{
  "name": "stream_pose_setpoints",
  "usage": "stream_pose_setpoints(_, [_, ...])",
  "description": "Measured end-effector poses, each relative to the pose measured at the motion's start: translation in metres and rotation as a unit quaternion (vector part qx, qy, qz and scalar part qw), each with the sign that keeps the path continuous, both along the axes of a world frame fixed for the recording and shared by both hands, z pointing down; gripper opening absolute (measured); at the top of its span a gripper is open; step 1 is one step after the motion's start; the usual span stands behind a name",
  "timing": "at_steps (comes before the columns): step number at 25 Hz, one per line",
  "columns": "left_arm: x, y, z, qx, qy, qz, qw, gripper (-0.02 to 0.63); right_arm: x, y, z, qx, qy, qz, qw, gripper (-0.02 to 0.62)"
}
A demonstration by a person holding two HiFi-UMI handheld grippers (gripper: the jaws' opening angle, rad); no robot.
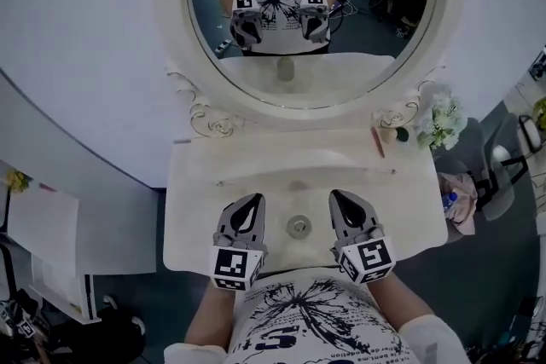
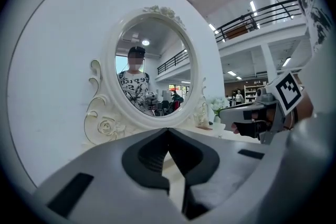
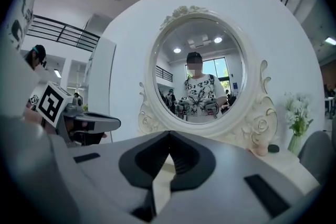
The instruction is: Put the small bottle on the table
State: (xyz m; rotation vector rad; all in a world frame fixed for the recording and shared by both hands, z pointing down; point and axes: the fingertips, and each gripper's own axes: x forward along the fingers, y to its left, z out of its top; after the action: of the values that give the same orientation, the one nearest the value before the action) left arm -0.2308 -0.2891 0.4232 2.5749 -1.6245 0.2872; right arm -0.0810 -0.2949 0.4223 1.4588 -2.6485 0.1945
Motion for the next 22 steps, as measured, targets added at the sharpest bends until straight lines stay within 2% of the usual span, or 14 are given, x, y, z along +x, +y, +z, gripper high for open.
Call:
stream_pose_setpoints(4, [0.002, 0.006, -0.007, 0.014, -0.01, 0.008, 0.9998, 0.019, -0.003, 0.008, -0.007, 0.016, 0.007, -0.009, 1.0, 0.017])
stream_pose_setpoints(8, [0.001, 0.006, -0.018, 0.025, -0.003, 0.005, 0.9997, 0.018, -0.007, 0.01, -0.015, 0.038, 0.029, -0.024, 0.999, 0.017])
stream_pose_setpoints(13, [0.001, 0.007, -0.02, 0.026, -0.014, 0.006, 0.9995, 0.018, -0.011, 0.01, -0.014, 0.033, 0.028, -0.03, 0.999, 0.017])
stream_pose_setpoints(22, [-0.004, 0.004, -0.019, 0.025, -0.01, 0.003, 0.9996, 0.018, -0.015, 0.006, -0.009, 0.029, 0.032, -0.026, 0.999, 0.017])
